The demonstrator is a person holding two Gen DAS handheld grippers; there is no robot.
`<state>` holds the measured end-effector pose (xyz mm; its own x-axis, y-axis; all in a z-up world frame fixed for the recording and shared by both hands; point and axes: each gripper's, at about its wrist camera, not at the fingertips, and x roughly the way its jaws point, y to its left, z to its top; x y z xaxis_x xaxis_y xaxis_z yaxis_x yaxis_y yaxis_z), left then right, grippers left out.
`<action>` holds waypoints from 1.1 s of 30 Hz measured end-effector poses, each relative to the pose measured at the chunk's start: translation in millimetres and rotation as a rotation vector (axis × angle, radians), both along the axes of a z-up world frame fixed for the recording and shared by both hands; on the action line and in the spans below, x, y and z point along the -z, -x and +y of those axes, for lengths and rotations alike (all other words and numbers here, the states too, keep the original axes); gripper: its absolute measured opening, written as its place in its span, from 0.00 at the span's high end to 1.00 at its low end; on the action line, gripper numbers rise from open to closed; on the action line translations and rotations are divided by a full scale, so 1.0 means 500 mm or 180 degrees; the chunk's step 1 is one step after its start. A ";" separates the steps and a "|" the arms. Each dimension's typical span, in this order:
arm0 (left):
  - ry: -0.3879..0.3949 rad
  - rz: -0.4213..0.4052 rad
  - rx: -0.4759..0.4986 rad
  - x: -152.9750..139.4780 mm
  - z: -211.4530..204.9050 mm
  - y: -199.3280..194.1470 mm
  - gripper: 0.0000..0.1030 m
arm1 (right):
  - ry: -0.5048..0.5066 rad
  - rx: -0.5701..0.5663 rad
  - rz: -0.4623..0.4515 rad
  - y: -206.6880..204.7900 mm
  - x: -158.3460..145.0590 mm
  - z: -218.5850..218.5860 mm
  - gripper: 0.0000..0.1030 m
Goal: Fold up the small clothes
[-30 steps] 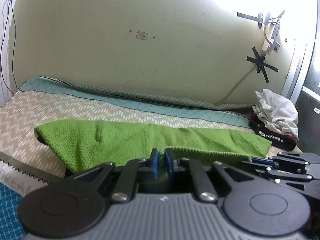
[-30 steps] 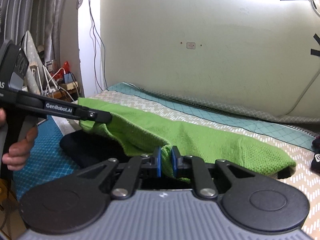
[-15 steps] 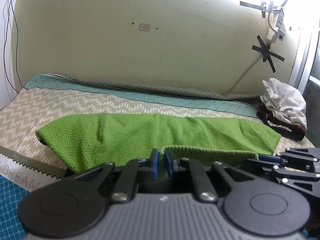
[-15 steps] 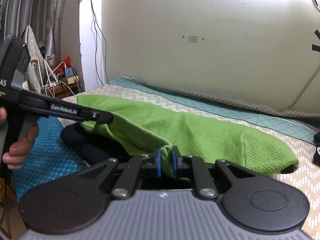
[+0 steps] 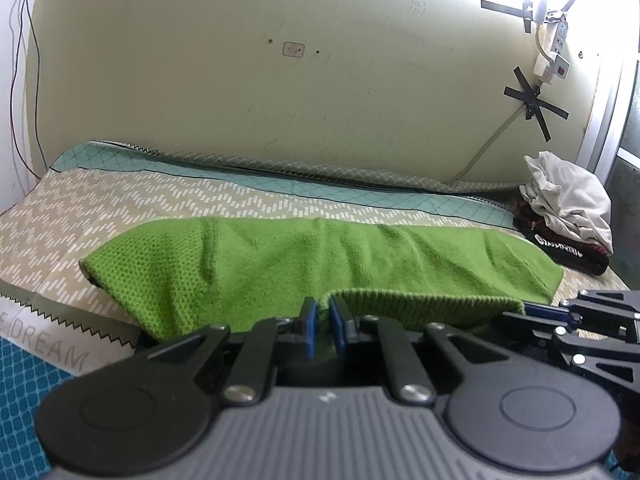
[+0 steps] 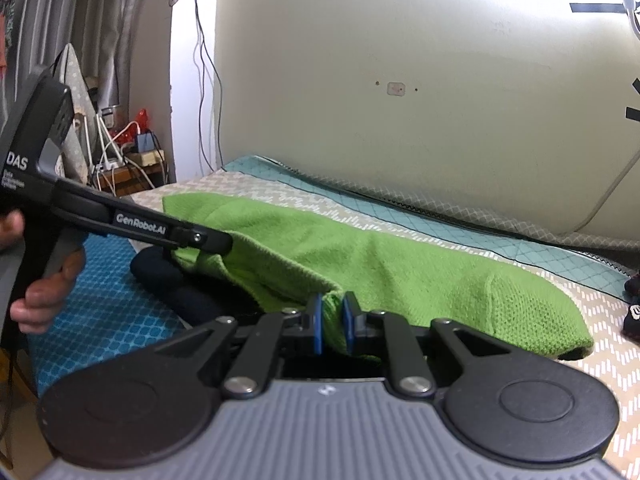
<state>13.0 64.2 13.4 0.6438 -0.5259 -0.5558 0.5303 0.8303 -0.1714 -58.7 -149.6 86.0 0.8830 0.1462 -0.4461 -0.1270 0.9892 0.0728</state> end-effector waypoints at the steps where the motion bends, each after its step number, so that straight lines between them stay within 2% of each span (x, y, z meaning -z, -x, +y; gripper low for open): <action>1: 0.0010 0.0005 0.0001 0.000 0.001 0.000 0.91 | -0.0005 -0.0006 0.0003 0.000 0.000 0.000 0.91; 10: 0.0167 0.0002 -0.0069 -0.013 0.012 0.005 0.91 | 0.0016 -0.0067 -0.0058 0.005 -0.009 0.013 0.91; 17: 0.0083 0.0105 -0.0044 0.011 -0.001 0.000 0.90 | -0.0063 -0.0078 0.0077 -0.005 0.011 0.005 0.91; 19: 0.0114 0.0142 0.0020 0.013 -0.001 0.003 0.87 | -0.0142 -0.0129 0.0157 -0.009 0.015 0.000 0.87; 21: 0.0234 0.0083 0.0061 -0.002 0.014 0.006 0.86 | -0.0348 -0.0195 0.0171 -0.007 0.015 -0.018 0.77; 23: 0.0372 0.0017 -0.0021 -0.023 0.043 -0.001 0.86 | -0.0502 -0.0166 0.0157 -0.002 0.006 -0.043 0.72; 25: 0.0457 -0.0037 -0.0224 -0.048 0.079 -0.023 0.85 | -0.0609 -0.0039 0.0065 0.007 -0.007 -0.073 0.58; 28: 0.0339 -0.0064 -0.0517 -0.062 0.111 -0.062 0.75 | -0.0698 0.0199 -0.0088 0.022 -0.027 -0.125 0.55; 31: 0.0157 0.0007 -0.0671 -0.051 0.131 -0.102 0.59 | -0.0662 0.0503 -0.0161 0.026 -0.038 -0.185 0.53; 33: 0.0077 0.0082 -0.0696 -0.037 0.138 -0.124 0.33 | -0.0627 0.0687 -0.0133 0.023 -0.040 -0.221 0.52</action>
